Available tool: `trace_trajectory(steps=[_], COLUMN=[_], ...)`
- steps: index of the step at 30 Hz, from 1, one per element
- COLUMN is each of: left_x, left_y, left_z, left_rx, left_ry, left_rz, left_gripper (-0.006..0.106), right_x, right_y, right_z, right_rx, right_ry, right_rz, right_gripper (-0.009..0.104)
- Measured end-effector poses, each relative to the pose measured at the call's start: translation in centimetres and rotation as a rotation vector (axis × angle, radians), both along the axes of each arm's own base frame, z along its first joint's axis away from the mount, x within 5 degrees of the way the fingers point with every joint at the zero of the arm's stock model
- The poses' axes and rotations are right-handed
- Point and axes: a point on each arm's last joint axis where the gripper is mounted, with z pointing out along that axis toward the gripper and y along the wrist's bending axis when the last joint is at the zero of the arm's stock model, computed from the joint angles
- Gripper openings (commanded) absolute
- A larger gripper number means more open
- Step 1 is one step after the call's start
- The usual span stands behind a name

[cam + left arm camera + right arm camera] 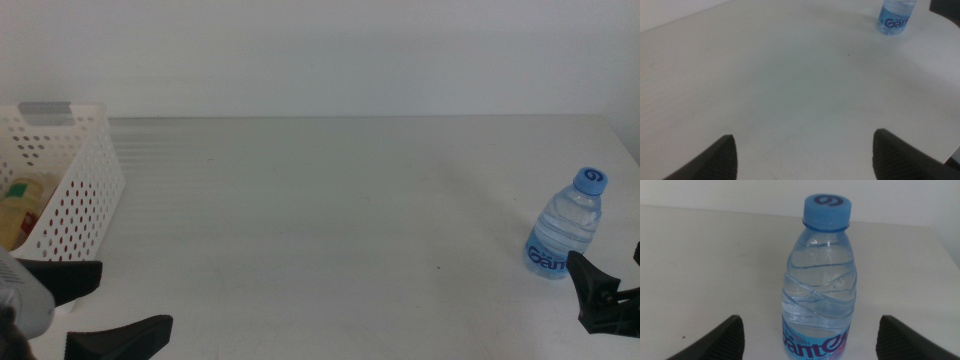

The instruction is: Use arms to grab the bottles and put them into the dustbin to the left of the table.

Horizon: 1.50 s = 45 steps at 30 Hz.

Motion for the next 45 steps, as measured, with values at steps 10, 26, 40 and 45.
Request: trace_trajectory(steps=[10,26,40,45], left_x=[0.0,0.0,0.0,0.0], left_y=[0.0,0.0,0.0,0.0], left_z=[0.0,0.0,0.0,0.0], left_rx=[0.000,0.000,0.000,0.000], left_ry=[0.000,0.000,0.000,0.000], left_rz=[0.000,0.000,0.000,0.000], left_gripper=[0.086,0.086,0.086,0.086], right_x=[1.4,5.4,9.6,9.6], right_y=[-0.2,0.0,0.2,0.2], right_z=[-1.2,-1.9,-4.3,-4.5], right_rx=[0.036,0.037,0.000,-0.048], right_ry=[-0.048,-0.040,0.008,0.013], right_rz=[-0.032,-0.035,-0.022,-0.006], right_gripper=[0.096,0.095,0.086,0.021])
